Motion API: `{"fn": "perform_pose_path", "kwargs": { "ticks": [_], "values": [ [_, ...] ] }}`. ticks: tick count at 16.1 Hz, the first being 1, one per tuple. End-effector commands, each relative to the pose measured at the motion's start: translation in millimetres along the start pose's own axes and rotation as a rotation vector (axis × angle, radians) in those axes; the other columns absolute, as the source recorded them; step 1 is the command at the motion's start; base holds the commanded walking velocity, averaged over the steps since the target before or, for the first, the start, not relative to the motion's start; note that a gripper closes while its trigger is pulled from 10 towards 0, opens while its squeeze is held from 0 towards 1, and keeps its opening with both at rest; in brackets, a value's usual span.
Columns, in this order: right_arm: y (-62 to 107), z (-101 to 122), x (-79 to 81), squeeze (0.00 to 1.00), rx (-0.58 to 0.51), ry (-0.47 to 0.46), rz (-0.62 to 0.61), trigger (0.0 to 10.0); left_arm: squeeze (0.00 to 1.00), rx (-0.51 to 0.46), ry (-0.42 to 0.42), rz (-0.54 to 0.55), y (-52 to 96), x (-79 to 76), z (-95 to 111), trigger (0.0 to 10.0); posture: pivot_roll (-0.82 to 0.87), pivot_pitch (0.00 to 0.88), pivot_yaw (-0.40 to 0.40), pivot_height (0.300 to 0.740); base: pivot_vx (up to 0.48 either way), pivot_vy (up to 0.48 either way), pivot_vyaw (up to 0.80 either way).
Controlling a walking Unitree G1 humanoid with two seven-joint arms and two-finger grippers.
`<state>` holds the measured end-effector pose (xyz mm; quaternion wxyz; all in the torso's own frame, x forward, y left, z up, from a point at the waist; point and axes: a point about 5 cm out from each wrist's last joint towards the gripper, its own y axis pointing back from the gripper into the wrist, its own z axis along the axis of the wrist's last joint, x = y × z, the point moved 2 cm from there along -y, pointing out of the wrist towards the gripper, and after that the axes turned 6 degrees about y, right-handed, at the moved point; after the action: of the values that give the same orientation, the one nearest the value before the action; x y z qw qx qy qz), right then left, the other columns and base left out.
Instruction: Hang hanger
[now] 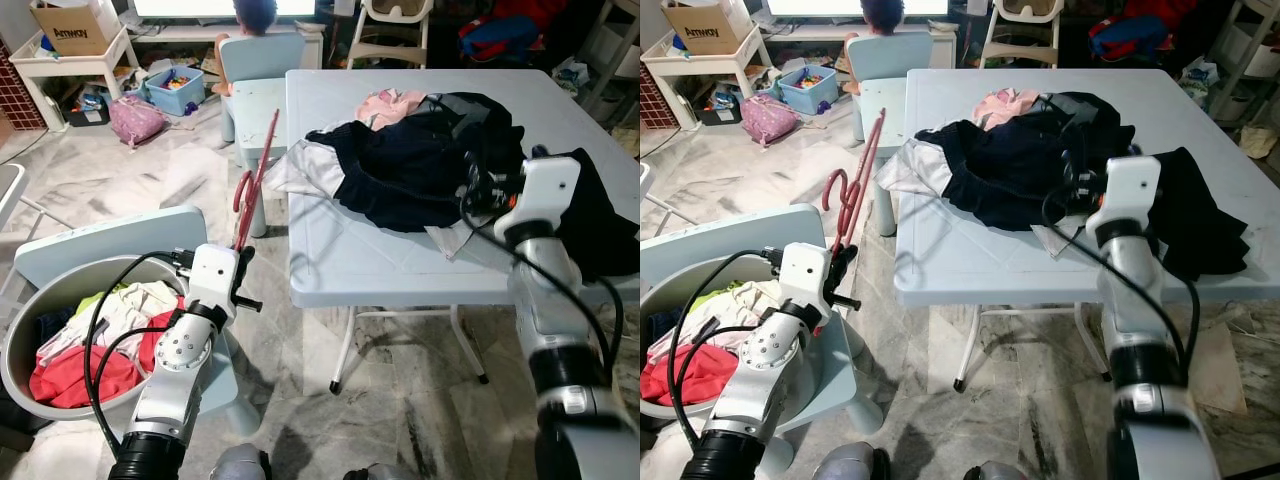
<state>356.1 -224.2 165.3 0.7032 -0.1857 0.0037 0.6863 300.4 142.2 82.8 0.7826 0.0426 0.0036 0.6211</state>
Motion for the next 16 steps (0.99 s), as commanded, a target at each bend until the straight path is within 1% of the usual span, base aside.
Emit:
{"fn": "perform_pose_path", "kwargs": {
  "ticks": [1,3,7,10,13,16],
  "values": [
    [0.0,3.1,6.9,0.00,-0.003,-0.006,0.030,10.0,0.00,-0.021,-0.012,-0.013,-3.3,-0.5,6.2,10.0,-0.01,0.000,-0.011,0.740,0.000,0.000,0.00],
    [1.9,3.2,10.1,0.00,0.008,-0.012,0.044,10.0,0.00,-0.019,-0.014,-0.014,-4.6,-1.1,6.3,10.0,-0.01,0.000,-0.011,0.740,0.000,0.000,0.00],
    [2.5,4.1,13.3,0.00,0.020,-0.018,0.059,10.0,0.00,-0.018,-0.015,-0.020,-5.5,-3.3,6.3,10.0,-0.01,0.000,-0.010,0.740,-0.245,0.000,0.00],
    [2.2,1.9,19.1,0.00,0.038,-0.030,0.085,10.0,0.00,-0.011,-0.017,-0.020,-5.8,-2.9,4.7,10.0,-0.01,0.000,-0.010,0.740,-0.254,0.000,0.00],
    [2.9,0.7,20.6,0.00,0.054,-0.011,0.084,10.0,0.00,-0.007,-0.021,-0.026,-5.3,-4.8,3.4,10.0,-0.01,0.000,-0.011,0.740,-0.251,0.000,0.00],
    [2.8,-3.8,17.4,0.00,0.082,-0.009,0.056,10.0,0.00,-0.005,-0.023,-0.036,-5.7,-7.2,2.9,10.0,-0.01,0.000,-0.007,0.740,-0.250,0.000,0.00]
  ]
}}
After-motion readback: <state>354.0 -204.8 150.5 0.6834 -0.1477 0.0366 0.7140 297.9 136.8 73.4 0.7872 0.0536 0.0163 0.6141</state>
